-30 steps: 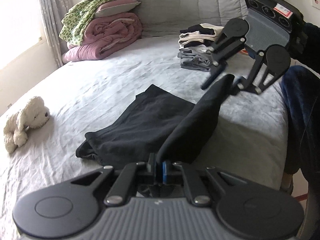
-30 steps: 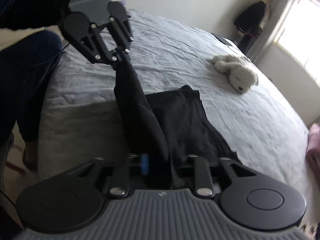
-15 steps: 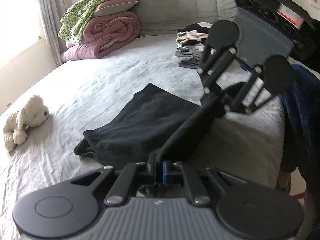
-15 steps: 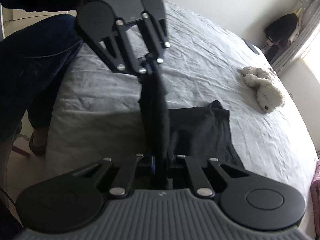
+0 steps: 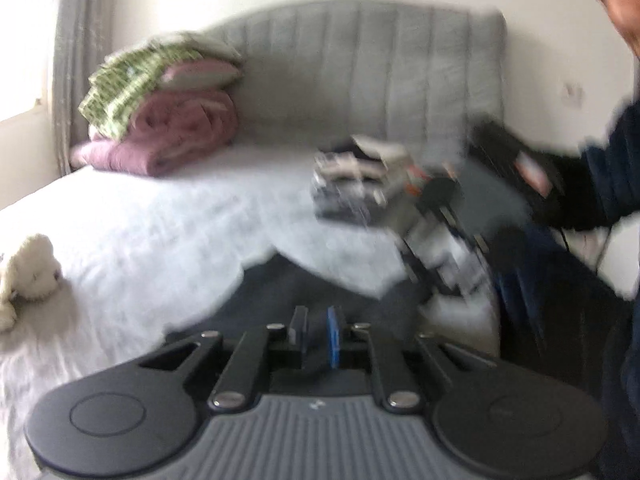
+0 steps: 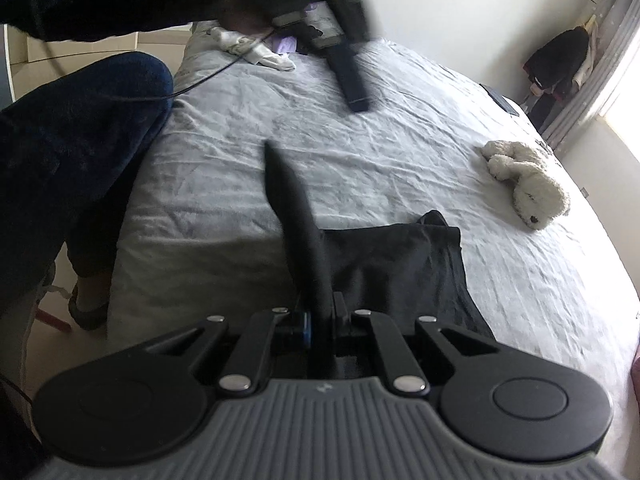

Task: Fold clothes

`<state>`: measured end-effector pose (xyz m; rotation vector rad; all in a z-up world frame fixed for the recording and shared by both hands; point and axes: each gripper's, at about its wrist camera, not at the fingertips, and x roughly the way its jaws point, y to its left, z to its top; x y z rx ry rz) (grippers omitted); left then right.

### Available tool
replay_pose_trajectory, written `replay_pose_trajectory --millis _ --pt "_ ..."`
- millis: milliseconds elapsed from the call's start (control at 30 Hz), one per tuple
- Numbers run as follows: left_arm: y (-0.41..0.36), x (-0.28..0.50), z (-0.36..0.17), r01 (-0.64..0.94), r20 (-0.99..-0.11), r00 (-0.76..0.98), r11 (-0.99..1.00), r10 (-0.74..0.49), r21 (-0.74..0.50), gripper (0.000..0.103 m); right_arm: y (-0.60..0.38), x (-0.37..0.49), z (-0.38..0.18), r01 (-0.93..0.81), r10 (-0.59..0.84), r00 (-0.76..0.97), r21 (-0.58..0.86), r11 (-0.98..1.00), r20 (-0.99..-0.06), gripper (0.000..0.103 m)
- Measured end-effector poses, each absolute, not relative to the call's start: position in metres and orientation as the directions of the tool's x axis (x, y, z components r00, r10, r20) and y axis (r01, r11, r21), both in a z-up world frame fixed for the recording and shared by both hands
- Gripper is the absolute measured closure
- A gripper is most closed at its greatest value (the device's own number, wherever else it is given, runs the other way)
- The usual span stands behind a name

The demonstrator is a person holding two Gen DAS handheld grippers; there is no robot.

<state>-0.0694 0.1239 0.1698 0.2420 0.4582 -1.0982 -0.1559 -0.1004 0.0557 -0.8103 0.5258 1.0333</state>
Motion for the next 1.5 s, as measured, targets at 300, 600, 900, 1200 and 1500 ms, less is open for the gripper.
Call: replay_pose_trajectory --millis 300,600,900,1200,1500 --pt "-0.016 -0.052 0.065 0.964 -0.699 0.151 0.261 -0.699 -0.053 0.097 -0.099 -0.159 0.053 -0.904 0.546 0.427 -0.325 0.277 -0.721 0.095" --pt "0.007 -0.039 0.04 0.933 -0.718 0.18 0.347 -0.672 -0.092 0.097 -0.106 -0.156 0.051 -0.907 0.556 0.42 -0.31 0.285 -0.717 0.095" --pt "0.026 -0.034 0.037 0.917 -0.719 0.164 0.373 -0.675 -0.141 0.095 -0.113 -0.143 0.06 -0.895 0.555 0.444 -0.324 0.306 -0.703 0.095" --pt "0.058 -0.017 0.04 0.877 -0.741 0.17 0.442 -0.65 -0.186 0.093 -0.116 -0.127 0.065 -0.894 0.564 0.447 -0.322 0.312 -0.695 0.095" --pt "0.116 -0.036 0.088 0.803 -0.624 0.354 0.568 -0.697 -0.18 0.08 -0.122 -0.09 0.066 -0.897 0.566 0.437 -0.293 0.332 -0.699 0.095"
